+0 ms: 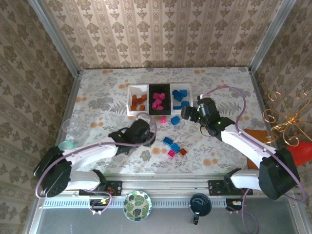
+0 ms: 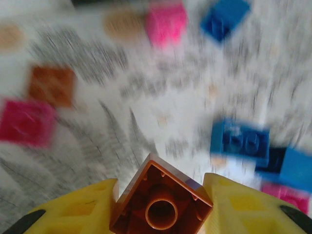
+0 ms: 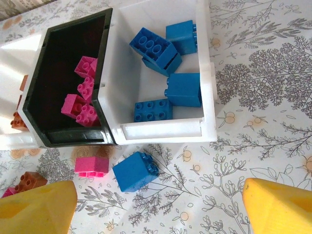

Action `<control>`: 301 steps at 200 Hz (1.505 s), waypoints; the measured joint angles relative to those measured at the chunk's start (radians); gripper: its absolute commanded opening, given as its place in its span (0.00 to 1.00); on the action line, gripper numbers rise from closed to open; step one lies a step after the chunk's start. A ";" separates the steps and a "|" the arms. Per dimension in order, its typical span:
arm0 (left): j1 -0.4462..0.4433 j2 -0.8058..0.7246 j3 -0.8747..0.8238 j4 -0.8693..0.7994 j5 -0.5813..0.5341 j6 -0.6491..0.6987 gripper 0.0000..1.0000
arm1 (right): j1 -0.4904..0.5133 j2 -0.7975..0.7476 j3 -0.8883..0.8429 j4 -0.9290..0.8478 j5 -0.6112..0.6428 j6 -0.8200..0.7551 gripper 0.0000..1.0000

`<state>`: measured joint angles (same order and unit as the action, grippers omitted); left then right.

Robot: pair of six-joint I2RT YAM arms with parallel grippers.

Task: Sort the legos into containers by color
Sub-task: Place the lego in the container, then pick up the lego from the bottom-center of the table.

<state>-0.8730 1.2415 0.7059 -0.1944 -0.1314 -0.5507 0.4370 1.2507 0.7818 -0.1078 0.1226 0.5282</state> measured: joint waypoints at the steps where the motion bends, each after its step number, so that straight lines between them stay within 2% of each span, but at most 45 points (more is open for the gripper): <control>1: 0.010 -0.003 0.006 -0.001 0.001 0.002 0.38 | 0.000 0.000 0.000 0.000 0.000 0.000 0.89; 32: 0.200 -0.001 0.128 0.010 0.004 0.029 0.38 | 0.005 -0.017 -0.025 -0.001 0.000 0.001 0.89; 55: 0.314 0.103 0.227 0.023 0.012 0.039 0.38 | 0.010 -0.029 -0.043 -0.007 0.000 0.003 0.89; 83: 0.383 0.289 0.353 0.025 0.028 0.054 0.37 | 0.017 -0.056 -0.058 -0.012 0.000 0.003 0.89; 109: 0.409 0.439 0.460 0.008 0.042 0.062 0.39 | 0.024 -0.085 -0.073 -0.016 -0.003 0.003 0.89; 127: 0.418 0.516 0.533 -0.014 0.048 0.073 0.45 | 0.034 -0.089 -0.084 -0.015 -0.013 0.003 0.89; 173: 0.441 0.597 0.636 -0.054 0.058 0.093 0.74 | 0.088 -0.090 -0.129 -0.027 -0.046 0.003 0.90; 202: 0.433 0.545 0.616 -0.051 0.080 0.093 0.85 | 0.132 -0.085 -0.142 -0.031 -0.061 -0.005 0.88; 221: 0.395 0.434 0.552 -0.038 0.090 0.087 0.92 | 0.182 -0.041 -0.135 -0.031 -0.081 -0.034 0.87; 231: 0.360 0.359 0.507 -0.019 0.094 0.085 1.00 | 0.215 0.005 -0.121 -0.033 -0.092 -0.058 0.86; 265: 0.238 0.104 0.317 0.040 0.101 0.068 1.00 | 0.300 0.171 -0.028 -0.060 -0.113 -0.138 0.87; 301: 0.184 -0.153 0.061 0.047 0.069 0.011 1.00 | 0.347 0.325 0.088 -0.112 -0.116 -0.219 0.88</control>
<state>-0.6888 1.0889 0.7670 -0.1474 -0.0620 -0.5396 0.7837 1.5761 0.8700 -0.2195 0.0071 0.3096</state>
